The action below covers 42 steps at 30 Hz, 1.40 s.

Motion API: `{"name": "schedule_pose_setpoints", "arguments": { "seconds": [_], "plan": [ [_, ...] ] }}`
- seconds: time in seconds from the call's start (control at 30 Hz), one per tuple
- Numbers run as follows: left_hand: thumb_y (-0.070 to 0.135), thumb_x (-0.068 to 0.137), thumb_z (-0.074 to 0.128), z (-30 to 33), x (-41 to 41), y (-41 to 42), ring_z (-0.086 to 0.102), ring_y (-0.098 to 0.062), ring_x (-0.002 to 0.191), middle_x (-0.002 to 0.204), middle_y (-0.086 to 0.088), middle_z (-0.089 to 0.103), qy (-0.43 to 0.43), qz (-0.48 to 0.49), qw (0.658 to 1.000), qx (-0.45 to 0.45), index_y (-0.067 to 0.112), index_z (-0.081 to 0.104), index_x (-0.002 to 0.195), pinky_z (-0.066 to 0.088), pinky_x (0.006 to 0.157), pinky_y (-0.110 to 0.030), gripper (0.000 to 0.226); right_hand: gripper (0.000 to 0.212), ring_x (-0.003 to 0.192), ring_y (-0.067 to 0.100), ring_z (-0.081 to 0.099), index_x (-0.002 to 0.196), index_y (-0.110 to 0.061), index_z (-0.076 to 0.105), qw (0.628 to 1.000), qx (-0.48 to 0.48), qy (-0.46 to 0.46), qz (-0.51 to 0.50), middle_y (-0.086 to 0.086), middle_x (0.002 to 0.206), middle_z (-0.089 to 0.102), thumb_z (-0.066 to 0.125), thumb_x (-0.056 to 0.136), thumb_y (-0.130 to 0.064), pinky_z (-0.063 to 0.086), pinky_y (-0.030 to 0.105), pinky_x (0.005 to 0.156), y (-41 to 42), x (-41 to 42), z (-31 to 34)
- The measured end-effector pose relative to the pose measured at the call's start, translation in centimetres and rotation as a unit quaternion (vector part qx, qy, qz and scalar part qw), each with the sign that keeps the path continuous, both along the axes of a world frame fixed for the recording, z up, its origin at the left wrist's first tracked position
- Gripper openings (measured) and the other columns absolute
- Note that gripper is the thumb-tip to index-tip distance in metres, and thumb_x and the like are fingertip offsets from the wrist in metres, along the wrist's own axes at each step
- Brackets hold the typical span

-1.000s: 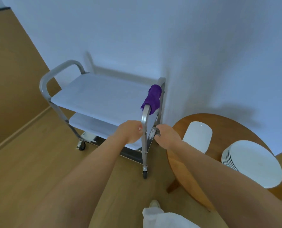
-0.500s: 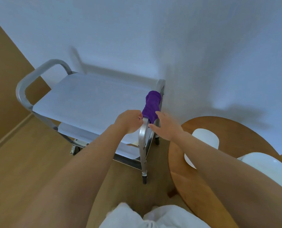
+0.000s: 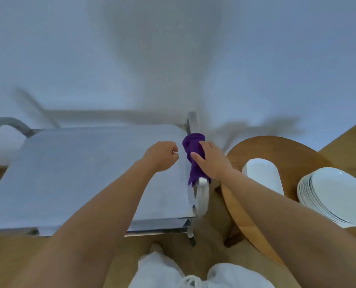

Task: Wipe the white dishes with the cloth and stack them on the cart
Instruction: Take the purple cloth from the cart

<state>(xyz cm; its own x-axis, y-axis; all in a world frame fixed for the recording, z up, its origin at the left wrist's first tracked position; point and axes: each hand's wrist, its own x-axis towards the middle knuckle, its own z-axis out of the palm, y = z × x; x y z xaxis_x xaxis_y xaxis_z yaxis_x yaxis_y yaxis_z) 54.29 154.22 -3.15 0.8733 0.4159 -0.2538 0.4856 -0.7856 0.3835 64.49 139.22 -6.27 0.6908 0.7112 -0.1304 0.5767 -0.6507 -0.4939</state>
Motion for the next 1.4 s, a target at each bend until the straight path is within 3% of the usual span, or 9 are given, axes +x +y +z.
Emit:
{"name": "schedule_pose_setpoints", "arguments": {
  "seconds": [0.27,0.47,0.6,0.87,1.03,1.17,1.3,1.4],
  "plan": [
    [0.027,0.097,0.048,-1.4,2.1,3.5,0.055,-0.024,0.114,0.130,-0.008,0.058,-0.018,-0.089,0.994,-0.068,0.014,0.047,0.135,0.042,0.094,-0.033,0.041,0.050,0.116,0.024,0.047,0.138,-0.013,0.036,0.989,0.001,-0.004,-0.150,0.008,0.133,0.046,0.043,0.095,-0.039,0.039,0.029,0.088,1.0,-2.3,-0.1],
    [0.043,0.095,0.052,-2.3,4.7,2.8,0.037,-0.026,0.138,0.153,-0.008,0.034,-0.030,-0.094,0.983,-0.152,0.011,0.022,0.150,0.031,0.110,-0.038,0.070,0.055,0.123,0.023,0.043,0.141,-0.012,0.033,0.980,-0.004,0.027,-0.198,0.008,0.138,0.042,0.046,0.095,-0.039,0.039,0.033,0.099,0.4,-3.3,-0.4],
    [0.048,0.089,0.059,-2.8,6.3,1.6,0.038,-0.030,0.137,0.152,-0.011,0.035,-0.028,-0.046,0.973,-0.225,0.011,0.008,0.153,0.035,0.110,-0.041,0.090,0.052,0.122,0.021,0.044,0.139,-0.014,0.038,0.976,0.003,0.038,-0.214,0.005,0.136,0.045,0.047,0.094,-0.040,0.041,0.036,0.102,-0.2,-3.7,-0.7],
    [0.054,0.077,0.070,-3.9,8.5,-0.3,0.040,-0.033,0.132,0.146,-0.016,0.036,-0.003,0.046,0.971,-0.234,0.016,0.001,0.153,0.040,0.106,-0.046,0.109,0.045,0.113,0.017,0.048,0.131,-0.016,0.043,0.969,0.022,0.040,-0.242,0.003,0.129,0.049,0.049,0.093,-0.040,0.040,0.023,0.088,-1.2,-4.4,-1.4],
    [0.061,0.075,0.068,-4.6,8.8,-0.8,0.050,-0.029,0.118,0.124,-0.010,0.056,0.007,0.042,0.989,-0.144,0.008,0.041,0.131,0.041,0.083,-0.032,0.082,0.043,0.099,0.011,0.045,0.126,-0.015,0.045,0.965,0.050,0.055,-0.252,0.003,0.122,0.051,0.049,0.092,-0.042,0.040,0.023,0.081,-1.4,-5.0,-1.8],
    [0.056,0.081,0.063,-4.4,8.6,-0.9,0.057,-0.021,0.081,0.097,-0.005,0.061,0.002,0.024,0.990,-0.142,0.010,0.055,0.111,0.041,0.060,-0.026,0.056,0.045,0.107,0.016,0.048,0.129,-0.014,0.044,0.965,0.058,0.058,-0.248,0.005,0.125,0.051,0.048,0.093,-0.040,0.037,0.023,0.084,-1.6,-5.0,-1.9],
    [0.037,0.085,0.063,-3.2,8.3,-2.0,0.056,-0.020,0.076,0.073,0.005,0.052,-0.099,-0.039,0.987,-0.118,0.021,0.049,0.080,0.040,0.064,-0.028,0.022,0.047,0.100,0.013,0.048,0.126,-0.014,0.046,0.951,0.101,0.086,-0.278,0.003,0.119,0.053,0.050,0.091,-0.045,0.039,0.023,0.081,-1.9,-4.7,-2.1],
    [0.024,0.084,0.065,-1.9,8.3,-3.5,0.053,-0.017,0.073,0.079,0.000,0.051,-0.174,-0.104,0.969,-0.142,0.017,0.049,0.073,0.042,0.066,-0.027,0.021,0.060,0.112,0.018,0.052,0.131,-0.017,0.043,0.911,0.162,0.144,-0.350,-0.004,0.117,0.052,0.055,0.085,-0.054,0.041,0.023,0.082,-2.4,-4.4,-2.2]
  ]
}}
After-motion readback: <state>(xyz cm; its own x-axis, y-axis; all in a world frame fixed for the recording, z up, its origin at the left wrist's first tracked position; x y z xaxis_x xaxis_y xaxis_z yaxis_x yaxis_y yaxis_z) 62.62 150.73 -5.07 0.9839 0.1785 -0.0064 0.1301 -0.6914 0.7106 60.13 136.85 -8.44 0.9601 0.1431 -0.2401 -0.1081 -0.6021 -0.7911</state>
